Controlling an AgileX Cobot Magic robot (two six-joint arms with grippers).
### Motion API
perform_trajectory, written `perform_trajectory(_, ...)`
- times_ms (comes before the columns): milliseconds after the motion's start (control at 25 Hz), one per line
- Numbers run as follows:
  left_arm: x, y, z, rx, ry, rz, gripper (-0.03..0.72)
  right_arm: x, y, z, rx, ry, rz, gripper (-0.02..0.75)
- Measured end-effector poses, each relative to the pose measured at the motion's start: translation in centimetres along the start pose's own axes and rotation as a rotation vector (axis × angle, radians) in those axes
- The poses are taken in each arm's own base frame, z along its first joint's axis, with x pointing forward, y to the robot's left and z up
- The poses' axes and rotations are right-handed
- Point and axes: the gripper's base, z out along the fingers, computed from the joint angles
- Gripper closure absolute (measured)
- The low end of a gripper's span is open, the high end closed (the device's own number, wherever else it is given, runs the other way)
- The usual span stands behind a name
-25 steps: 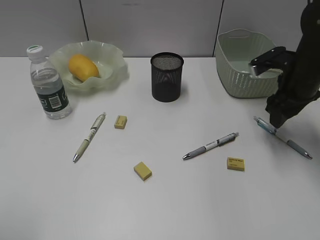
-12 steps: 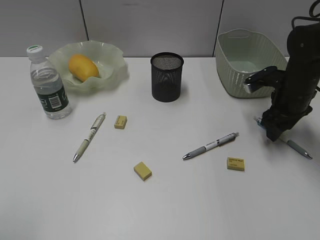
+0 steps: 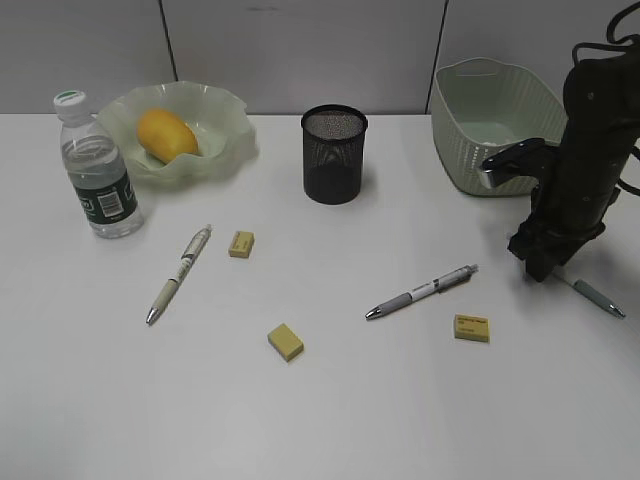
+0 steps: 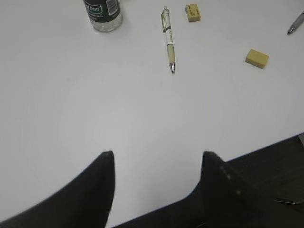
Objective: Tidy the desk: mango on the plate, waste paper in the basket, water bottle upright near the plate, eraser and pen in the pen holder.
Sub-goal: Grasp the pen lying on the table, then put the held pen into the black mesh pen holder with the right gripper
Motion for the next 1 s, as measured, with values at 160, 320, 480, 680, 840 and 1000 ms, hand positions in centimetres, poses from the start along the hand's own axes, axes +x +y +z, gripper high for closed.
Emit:
perform_trajectory(160, 0.0, 0.0, 0.0, 0.000, 0.000, 0.000, 0.252, 0.0, 0.0, 0.0, 0.000, 0.001, 0.000, 0.587)
perform_trajectory(320, 0.0, 0.0, 0.0, 0.000, 0.000, 0.000, 0.252, 0.0, 0.0, 0.0, 0.000, 0.001, 0.000, 0.598)
perform_trajectory(480, 0.0, 0.0, 0.0, 0.000, 0.000, 0.000, 0.252, 0.0, 0.0, -0.1, -0.002, -0.001, 0.002, 0.598)
perform_trajectory(680, 0.0, 0.0, 0.0, 0.000, 0.000, 0.000, 0.252, -0.1, 0.3, -2.1, -0.013, -0.039, 0.022, 0.598)
perform_trajectory(840, 0.0, 0.0, 0.0, 0.000, 0.000, 0.000, 0.252, -0.5, 1.3, -5.3, -0.032, -0.123, 0.034, 0.598)
perform_trajectory(1000, 0.0, 0.0, 0.0, 0.000, 0.000, 0.000, 0.252, -1.4, 3.0, -8.4, -0.068, -0.226, 0.017, 0.598)
